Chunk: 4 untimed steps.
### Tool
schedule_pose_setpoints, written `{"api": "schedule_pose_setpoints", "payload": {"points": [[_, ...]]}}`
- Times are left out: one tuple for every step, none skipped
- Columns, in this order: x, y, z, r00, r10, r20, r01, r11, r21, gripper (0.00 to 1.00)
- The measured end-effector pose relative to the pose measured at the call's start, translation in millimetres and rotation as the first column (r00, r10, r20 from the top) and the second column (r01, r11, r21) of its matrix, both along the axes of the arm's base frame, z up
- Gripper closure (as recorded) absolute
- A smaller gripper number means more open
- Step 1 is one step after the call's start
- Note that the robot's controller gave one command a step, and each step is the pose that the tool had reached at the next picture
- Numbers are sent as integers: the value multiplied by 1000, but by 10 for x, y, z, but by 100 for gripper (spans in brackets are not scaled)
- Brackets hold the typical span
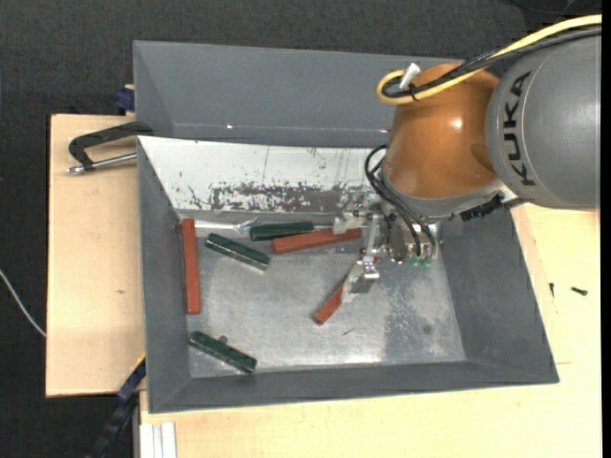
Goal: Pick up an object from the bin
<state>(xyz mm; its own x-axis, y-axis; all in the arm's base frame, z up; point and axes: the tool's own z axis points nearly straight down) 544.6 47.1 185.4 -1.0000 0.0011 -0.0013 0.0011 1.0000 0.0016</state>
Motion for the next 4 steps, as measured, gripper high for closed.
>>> {"api": "schedule_pose_setpoints", "payload": {"points": [[0,0,0,1000,0,0,0,1000,0,0],[35,-60,-480,998,66,6,-66,998,-1,0],[-248,-168,-1090,969,246,-8,-246,969,-1,100],[-248,-168,-1089,969,246,-8,-246,969,-1,100]]}}
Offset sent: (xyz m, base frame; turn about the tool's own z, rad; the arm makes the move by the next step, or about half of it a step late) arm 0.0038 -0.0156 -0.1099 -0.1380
